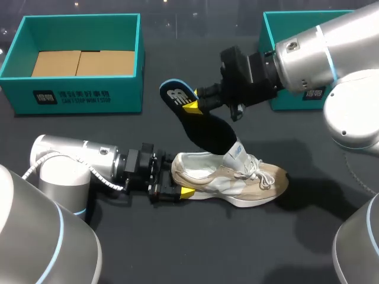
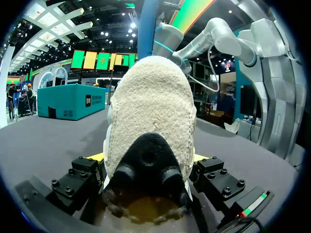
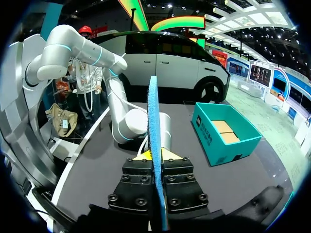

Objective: Take the shoe out of the shoebox, open the shoe tongue, remove and reinsert the insole, then place the shoe into the shoebox

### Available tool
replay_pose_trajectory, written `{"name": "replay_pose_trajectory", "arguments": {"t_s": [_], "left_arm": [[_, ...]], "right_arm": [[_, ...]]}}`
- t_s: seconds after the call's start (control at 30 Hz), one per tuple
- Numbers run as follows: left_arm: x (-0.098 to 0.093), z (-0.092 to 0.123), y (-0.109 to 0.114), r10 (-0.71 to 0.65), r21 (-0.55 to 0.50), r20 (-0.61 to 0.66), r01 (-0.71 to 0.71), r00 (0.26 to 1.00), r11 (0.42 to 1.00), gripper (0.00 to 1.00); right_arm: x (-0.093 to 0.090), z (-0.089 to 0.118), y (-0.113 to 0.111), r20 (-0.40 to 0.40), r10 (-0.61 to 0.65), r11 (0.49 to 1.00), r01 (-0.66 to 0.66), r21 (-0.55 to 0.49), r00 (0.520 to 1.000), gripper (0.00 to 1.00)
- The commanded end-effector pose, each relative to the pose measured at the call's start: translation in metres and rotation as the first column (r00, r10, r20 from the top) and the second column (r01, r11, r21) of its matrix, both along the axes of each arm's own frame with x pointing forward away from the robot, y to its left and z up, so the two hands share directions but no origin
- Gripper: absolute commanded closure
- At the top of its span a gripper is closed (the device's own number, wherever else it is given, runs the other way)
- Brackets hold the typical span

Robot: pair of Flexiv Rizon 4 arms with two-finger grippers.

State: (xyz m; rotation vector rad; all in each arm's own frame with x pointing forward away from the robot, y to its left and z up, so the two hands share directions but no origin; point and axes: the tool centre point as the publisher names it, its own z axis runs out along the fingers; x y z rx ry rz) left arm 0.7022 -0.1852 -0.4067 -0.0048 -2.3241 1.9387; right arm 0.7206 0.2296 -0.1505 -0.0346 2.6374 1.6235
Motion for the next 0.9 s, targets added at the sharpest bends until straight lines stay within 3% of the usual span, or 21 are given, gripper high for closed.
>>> {"name": "replay_pose_trajectory", "arguments": {"t_s": [0.03,0.13,0.57,0.7,0.77,0.9], "left_arm": [[0.0,-0.001,-0.001,0.001,0.0,0.0,-0.001,1.0,1.0,1.0],[0.0,-0.001,-0.001,0.001,0.0,0.0,-0.001,1.0,1.0,1.0],[0.0,-0.001,-0.001,0.001,0.0,0.0,-0.001,1.0,1.0,1.0],[0.0,-0.001,-0.001,0.001,0.0,0.0,-0.001,1.0,1.0,1.0],[0.0,-0.001,-0.001,0.001,0.0,0.0,-0.001,1.0,1.0,1.0],[0.0,-0.001,-0.001,0.001,0.0,0.0,-0.001,1.0,1.0,1.0]], "right_arm": [[-0.024,0.027,-0.026,0.008,-0.032,0.998,0.032,0.055,0.999,1.0],[-0.037,0.045,-0.035,0.021,-0.077,0.992,0.075,0.099,0.997,1.0],[-0.037,0.045,-0.035,0.021,-0.077,0.992,0.075,0.099,0.997,1.0],[-0.052,0.059,-0.05,-0.058,-0.153,0.97,0.161,0.183,0.987,1.0],[-0.061,0.067,-0.055,-0.014,-0.16,0.945,0.158,0.288,0.987,1.0],[-0.07,0.08,-0.058,-0.014,-0.131,0.925,0.127,0.357,0.991,1.0]]}}
